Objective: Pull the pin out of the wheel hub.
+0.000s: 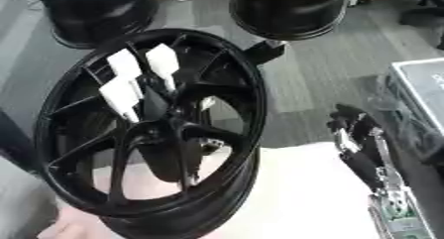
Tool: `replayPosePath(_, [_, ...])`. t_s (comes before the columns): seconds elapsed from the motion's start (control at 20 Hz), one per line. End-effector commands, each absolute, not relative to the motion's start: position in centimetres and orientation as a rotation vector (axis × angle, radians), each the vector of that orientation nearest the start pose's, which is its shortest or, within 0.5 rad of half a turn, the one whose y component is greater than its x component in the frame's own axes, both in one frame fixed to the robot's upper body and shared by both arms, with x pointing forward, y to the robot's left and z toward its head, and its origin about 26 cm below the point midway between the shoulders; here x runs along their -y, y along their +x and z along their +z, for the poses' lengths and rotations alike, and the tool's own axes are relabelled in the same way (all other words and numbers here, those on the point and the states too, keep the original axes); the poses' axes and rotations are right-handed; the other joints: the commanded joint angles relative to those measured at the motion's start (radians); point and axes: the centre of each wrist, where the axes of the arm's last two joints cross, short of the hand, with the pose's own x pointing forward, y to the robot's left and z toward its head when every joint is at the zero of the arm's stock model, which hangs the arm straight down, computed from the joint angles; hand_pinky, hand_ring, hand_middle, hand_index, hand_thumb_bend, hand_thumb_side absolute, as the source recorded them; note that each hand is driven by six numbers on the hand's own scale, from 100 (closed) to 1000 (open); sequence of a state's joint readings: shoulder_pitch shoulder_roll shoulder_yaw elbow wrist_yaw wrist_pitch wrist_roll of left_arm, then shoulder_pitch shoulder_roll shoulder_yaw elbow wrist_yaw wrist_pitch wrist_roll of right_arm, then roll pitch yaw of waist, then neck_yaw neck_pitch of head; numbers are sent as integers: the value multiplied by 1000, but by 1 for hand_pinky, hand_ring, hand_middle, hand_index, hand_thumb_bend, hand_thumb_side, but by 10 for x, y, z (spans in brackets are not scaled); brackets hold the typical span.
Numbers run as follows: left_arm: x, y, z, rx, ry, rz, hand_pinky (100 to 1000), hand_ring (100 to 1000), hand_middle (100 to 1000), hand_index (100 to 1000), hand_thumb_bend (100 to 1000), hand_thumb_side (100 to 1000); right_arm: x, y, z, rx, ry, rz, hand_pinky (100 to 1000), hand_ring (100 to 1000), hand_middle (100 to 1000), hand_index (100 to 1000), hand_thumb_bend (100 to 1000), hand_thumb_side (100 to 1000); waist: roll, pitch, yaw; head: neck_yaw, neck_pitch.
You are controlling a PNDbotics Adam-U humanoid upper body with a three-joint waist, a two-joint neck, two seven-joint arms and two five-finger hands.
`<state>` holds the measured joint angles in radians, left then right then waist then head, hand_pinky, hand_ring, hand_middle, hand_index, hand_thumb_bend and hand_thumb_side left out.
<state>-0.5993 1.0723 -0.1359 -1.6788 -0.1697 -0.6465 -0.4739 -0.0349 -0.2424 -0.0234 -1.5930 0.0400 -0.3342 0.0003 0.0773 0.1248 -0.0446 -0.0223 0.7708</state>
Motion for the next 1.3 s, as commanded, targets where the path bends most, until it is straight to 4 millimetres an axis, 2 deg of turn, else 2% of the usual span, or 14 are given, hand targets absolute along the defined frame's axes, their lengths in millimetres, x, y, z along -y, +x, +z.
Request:
replayPosePath(0.05, [-354,358,318,-1958,-710,2570,768,717,754,874,626,523,308,287,24,1963,-208,293,759,663,667,802,100,518,-2,-19,-1,-1,-13])
replayPosePath(0.3, [-332,392,307,-1879,-645,2593,770,722,763,868,645,492,306,288,25,1968,-195,299,759,663,667,802,100,519,-2,-15,-10,4,-20])
replayPosePath(0.55, [-315,413,294,-1872,-575,2592,776,730,778,862,646,433,304,290,25,1968,-183,303,759,663,668,802,100,519,1,-12,-19,10,-23])
replayPosePath(0.75, [-305,420,286,-1824,-545,2636,787,741,782,863,655,403,302,291,25,1971,-176,307,759,663,667,802,100,520,3,-11,-27,14,-28])
replayPosePath(1.3, [-288,427,271,-1735,-458,2725,794,751,802,877,596,191,298,295,29,1987,-155,312,760,663,668,802,100,521,3,0,-49,18,-45])
